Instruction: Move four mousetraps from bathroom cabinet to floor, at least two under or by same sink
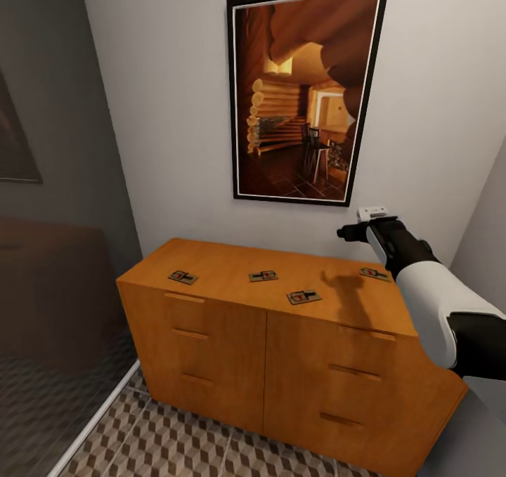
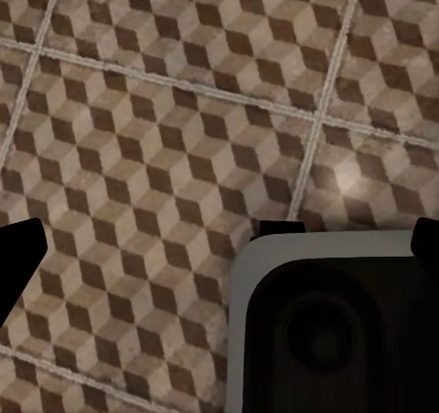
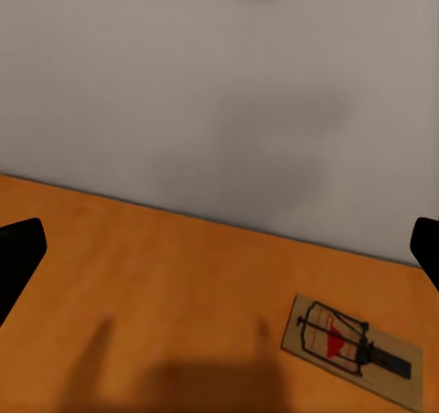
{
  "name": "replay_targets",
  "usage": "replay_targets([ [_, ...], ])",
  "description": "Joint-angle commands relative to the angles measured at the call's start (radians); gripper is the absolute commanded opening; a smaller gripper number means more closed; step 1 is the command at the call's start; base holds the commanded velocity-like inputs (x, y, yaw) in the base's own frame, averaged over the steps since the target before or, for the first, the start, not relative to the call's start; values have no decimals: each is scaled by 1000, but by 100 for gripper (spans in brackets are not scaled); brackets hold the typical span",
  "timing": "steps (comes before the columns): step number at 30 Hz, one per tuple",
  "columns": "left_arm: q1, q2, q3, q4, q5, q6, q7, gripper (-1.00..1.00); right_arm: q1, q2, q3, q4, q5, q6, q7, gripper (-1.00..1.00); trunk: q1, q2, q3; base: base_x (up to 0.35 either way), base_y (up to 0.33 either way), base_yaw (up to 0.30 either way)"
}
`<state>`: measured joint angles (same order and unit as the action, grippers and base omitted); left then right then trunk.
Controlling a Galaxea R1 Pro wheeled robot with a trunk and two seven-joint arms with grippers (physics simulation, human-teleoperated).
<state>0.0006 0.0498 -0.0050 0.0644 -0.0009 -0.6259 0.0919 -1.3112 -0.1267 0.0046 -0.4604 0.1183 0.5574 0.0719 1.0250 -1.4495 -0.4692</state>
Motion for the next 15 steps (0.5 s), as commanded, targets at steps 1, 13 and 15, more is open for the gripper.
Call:
replay_targets([
  [1, -1, 0, -1, 2, -1, -5, 3, 100, 0, -1, 0, 3, 11, -2, 8, 100, 0, -1, -1, 0, 0, 0],
  [13, -1, 0, -1, 2, -1, -5, 3, 100, 0, -41, 0, 57, 11, -37, 63, 100, 0, -1, -1, 0, 0, 0],
  [15, -1, 0, -1, 1, -1, -5, 3, 100, 0, -49, 0, 61, 11, -38, 77, 100, 0, -1, -1, 0, 0, 0],
])
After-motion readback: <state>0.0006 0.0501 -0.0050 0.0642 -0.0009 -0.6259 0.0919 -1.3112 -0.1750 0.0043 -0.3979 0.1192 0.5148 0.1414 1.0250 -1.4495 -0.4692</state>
